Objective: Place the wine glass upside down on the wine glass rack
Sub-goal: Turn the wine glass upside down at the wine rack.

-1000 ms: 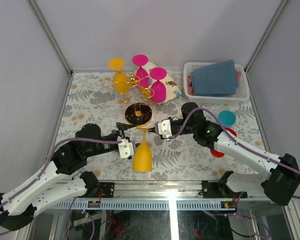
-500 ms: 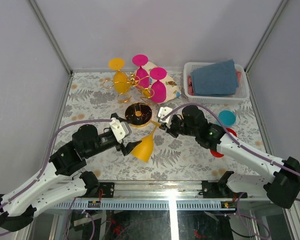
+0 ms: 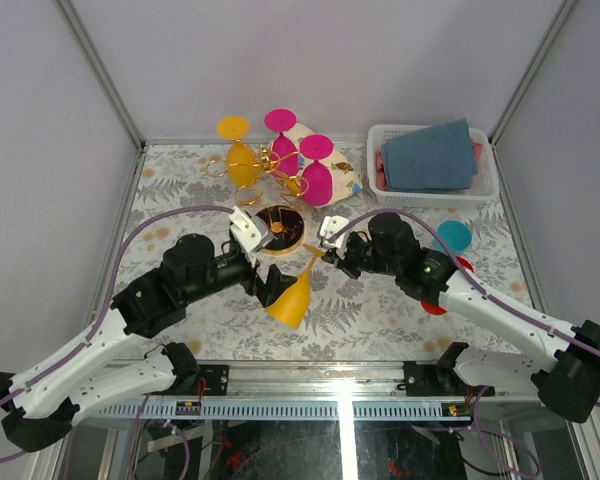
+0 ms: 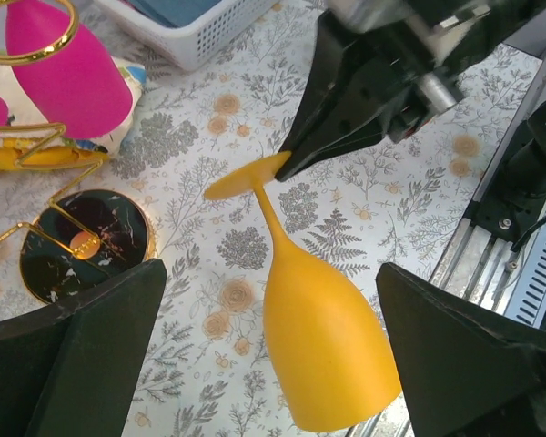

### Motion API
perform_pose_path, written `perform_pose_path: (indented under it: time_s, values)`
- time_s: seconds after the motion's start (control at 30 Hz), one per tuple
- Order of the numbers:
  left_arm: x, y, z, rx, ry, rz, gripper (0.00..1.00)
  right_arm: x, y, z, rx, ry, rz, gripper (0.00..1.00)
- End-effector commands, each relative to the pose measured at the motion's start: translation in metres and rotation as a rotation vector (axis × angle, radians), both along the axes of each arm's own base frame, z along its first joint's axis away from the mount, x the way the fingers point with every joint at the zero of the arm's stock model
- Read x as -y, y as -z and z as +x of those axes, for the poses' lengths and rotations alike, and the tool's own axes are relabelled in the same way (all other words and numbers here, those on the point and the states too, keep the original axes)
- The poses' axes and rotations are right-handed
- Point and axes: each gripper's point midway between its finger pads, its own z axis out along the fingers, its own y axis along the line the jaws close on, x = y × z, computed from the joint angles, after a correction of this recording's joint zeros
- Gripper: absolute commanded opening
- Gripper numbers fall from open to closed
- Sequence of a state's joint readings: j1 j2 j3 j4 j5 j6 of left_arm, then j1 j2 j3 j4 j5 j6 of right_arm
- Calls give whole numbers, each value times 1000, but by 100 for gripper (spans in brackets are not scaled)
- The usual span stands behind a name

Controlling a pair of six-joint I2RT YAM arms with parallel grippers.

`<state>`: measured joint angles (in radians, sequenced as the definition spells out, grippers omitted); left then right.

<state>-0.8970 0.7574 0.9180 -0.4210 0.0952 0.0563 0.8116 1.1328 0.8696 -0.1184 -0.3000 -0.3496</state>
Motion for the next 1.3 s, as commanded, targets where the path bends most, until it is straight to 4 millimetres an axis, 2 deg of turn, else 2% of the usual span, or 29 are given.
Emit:
perform_pose_path:
  time_s: [0.0, 0.13, 0.27, 0.4, 0.5, 0.6, 0.67, 0.83, 1.0, 1.07, 1.17, 1.27]
  values:
    - [3, -6, 3, -69, -46, -18, 100, -5, -53, 4, 166, -14, 141, 0]
    - [3, 0, 9, -82, -74, 1, 100, 2, -64, 7, 269, -3, 167, 0]
    - [7, 10, 15, -110, -83, 52, 100, 16, -64, 15, 366, 42, 131, 0]
    - [10, 23, 18, -165, -88, 136, 100, 24, -64, 14, 402, 42, 95, 0]
    - [15, 32, 18, -237, -91, 187, 100, 29, -62, 12, 418, 34, 68, 0]
    - [28, 34, 7, -317, -12, 209, 100, 32, -58, 12, 426, 31, 35, 0]
    - [34, 32, 5, -344, 1, 195, 100, 33, -58, 11, 432, 22, 27, 0]
    - [35, 26, 18, -370, -107, 137, 100, 32, -56, 7, 442, -9, 22, 0]
    - [33, 33, 32, -364, -192, 126, 100, 31, -58, 4, 455, -21, 46, 0]
    - [35, 41, 31, -384, -180, 154, 100, 30, -58, 4, 453, -21, 53, 0]
    - [29, 44, 38, -365, -231, 149, 100, 29, -56, 3, 443, -29, 54, 0]
    - [25, 37, 46, -320, -286, 79, 100, 26, -55, 1, 439, -35, 77, 0]
